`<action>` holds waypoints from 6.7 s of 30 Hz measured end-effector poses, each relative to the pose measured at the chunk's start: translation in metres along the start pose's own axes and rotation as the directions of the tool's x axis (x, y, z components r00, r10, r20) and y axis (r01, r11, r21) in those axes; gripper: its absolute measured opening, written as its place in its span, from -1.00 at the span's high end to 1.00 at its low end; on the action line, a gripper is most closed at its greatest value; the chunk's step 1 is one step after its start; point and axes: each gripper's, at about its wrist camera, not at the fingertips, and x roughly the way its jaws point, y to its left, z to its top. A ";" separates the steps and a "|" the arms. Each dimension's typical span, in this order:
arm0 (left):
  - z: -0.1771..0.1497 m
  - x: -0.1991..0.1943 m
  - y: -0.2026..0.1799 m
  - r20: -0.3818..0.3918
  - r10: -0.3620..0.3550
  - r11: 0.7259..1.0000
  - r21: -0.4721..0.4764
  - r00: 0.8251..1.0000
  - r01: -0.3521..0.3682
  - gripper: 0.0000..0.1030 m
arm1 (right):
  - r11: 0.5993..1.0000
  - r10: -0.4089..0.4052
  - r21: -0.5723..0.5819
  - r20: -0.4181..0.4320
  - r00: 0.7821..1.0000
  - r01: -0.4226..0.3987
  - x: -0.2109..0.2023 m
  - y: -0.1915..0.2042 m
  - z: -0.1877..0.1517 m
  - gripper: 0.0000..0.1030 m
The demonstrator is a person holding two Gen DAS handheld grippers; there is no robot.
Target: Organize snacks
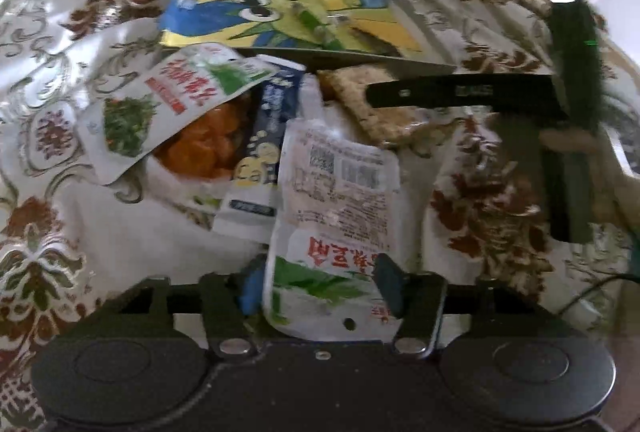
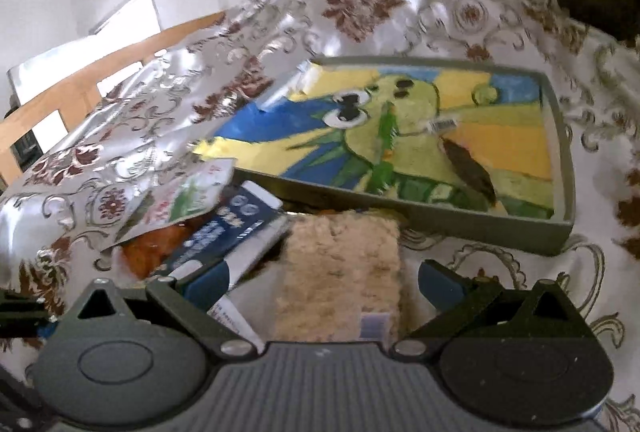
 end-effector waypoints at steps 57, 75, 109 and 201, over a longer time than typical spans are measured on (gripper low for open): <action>0.026 0.020 -0.024 -0.004 -0.178 0.958 -0.227 0.984 0.172 0.81 | 0.805 0.391 0.476 0.024 0.920 -0.354 0.028 -0.031 0.000 0.38; 0.036 -0.020 -0.047 0.044 -0.069 0.980 -0.182 0.997 0.076 0.84 | 0.846 0.299 0.403 0.181 0.937 -0.348 -0.032 -0.031 0.018 0.58; 0.144 -0.019 -0.045 0.378 0.108 0.974 -0.225 0.920 -0.022 0.85 | 0.843 0.079 0.467 0.382 0.921 -0.266 -0.052 -0.100 0.041 0.58; 0.060 -0.044 -0.036 0.370 0.507 0.856 -0.323 0.779 -0.404 -0.99 | 0.935 -0.353 0.111 0.383 0.854 0.337 -0.100 0.017 0.007 -1.00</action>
